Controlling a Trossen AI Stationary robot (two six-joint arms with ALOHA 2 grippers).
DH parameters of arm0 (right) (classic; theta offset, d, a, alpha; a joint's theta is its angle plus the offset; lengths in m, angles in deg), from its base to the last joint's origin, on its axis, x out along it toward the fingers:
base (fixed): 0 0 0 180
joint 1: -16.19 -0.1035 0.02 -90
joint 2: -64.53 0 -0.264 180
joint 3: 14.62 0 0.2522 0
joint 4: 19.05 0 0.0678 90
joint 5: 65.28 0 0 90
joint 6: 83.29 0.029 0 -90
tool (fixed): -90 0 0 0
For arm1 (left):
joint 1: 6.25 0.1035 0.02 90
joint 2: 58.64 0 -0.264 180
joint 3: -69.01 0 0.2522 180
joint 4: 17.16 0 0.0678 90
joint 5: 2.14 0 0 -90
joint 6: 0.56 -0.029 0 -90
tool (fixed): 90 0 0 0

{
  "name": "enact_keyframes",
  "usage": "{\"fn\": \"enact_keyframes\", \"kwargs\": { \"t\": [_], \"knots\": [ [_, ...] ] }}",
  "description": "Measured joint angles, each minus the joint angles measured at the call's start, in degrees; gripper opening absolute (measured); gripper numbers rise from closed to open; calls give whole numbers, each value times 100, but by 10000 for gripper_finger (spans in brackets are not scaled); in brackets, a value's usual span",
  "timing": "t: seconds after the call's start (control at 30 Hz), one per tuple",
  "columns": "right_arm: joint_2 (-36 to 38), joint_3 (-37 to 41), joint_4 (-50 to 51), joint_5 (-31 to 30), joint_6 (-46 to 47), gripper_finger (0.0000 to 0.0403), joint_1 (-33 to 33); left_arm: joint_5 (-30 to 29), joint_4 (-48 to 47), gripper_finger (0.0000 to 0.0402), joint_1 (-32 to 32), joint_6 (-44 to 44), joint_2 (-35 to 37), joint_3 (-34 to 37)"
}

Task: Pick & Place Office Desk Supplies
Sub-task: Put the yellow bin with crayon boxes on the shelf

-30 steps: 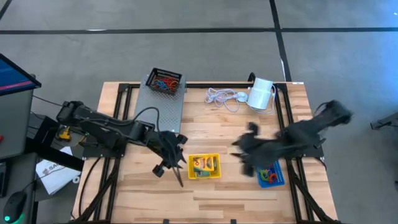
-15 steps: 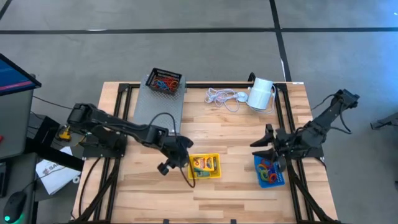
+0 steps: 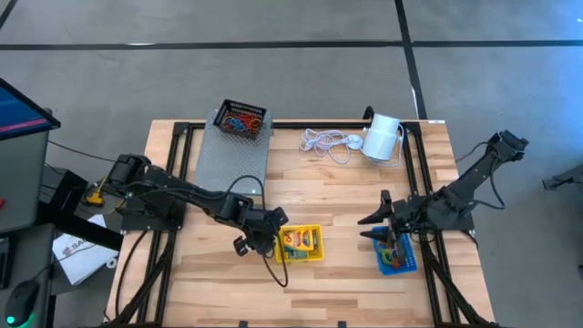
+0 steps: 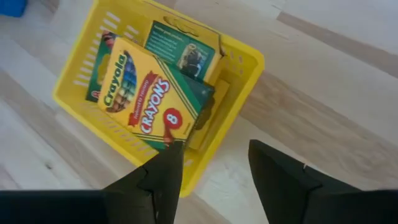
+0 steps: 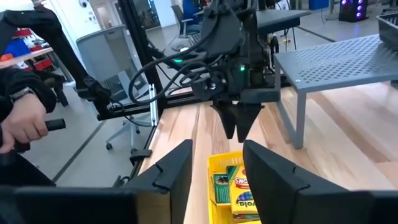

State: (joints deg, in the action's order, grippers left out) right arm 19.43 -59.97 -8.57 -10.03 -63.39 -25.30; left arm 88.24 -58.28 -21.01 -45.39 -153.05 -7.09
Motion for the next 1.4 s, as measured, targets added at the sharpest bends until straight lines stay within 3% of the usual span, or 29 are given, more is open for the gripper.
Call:
{"fn": "enact_keyframes", "kwargs": {
  "t": [0.33, 0.8, 1.07, 1.4],
  "knots": [
    [-674, 0, -642, 6, 6, 138, 0, -161, 183, 175, -88, -578, -257, -7],
    [-788, 1, -695, 21, 109, 137, -17, -404, 541, 164, -137, -936, -941, -4],
    [-788, 1, -695, 21, 160, 137, -17, -328, 726, 112, -140, -937, -921, -4],
    [-788, 0, -750, 37, 264, 136, -241, -82, 703, 6, -133, -914, -916, 24]
  ]
}}
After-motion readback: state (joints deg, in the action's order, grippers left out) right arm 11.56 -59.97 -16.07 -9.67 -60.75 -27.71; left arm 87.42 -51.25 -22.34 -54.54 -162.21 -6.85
